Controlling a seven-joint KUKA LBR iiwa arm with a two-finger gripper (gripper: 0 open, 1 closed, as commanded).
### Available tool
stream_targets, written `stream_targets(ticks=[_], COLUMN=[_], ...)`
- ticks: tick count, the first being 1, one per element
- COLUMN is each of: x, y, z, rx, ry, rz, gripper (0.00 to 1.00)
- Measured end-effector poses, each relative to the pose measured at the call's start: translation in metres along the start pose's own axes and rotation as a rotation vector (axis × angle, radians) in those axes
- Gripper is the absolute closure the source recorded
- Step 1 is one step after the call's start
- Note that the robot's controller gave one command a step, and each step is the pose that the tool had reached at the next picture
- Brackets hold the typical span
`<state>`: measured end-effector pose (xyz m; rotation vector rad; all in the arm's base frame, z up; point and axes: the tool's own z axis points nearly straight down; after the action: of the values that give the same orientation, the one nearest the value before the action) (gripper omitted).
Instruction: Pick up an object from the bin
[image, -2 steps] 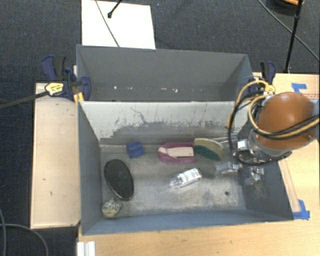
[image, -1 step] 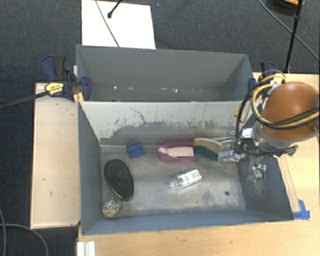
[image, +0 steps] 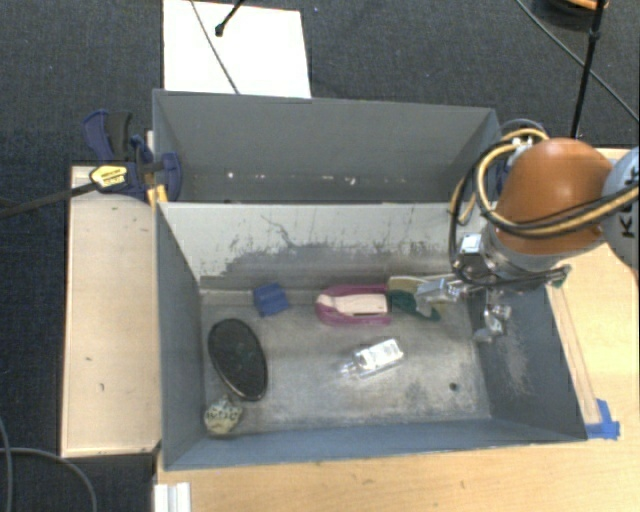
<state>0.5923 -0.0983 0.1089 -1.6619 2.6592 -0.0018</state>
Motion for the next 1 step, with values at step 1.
stream_targets(ticks=[1], x=[-0.029], y=[0.0812], z=[-0.0219], rx=[-0.006], ry=[0.0], rz=[0.076], gripper=[0.0])
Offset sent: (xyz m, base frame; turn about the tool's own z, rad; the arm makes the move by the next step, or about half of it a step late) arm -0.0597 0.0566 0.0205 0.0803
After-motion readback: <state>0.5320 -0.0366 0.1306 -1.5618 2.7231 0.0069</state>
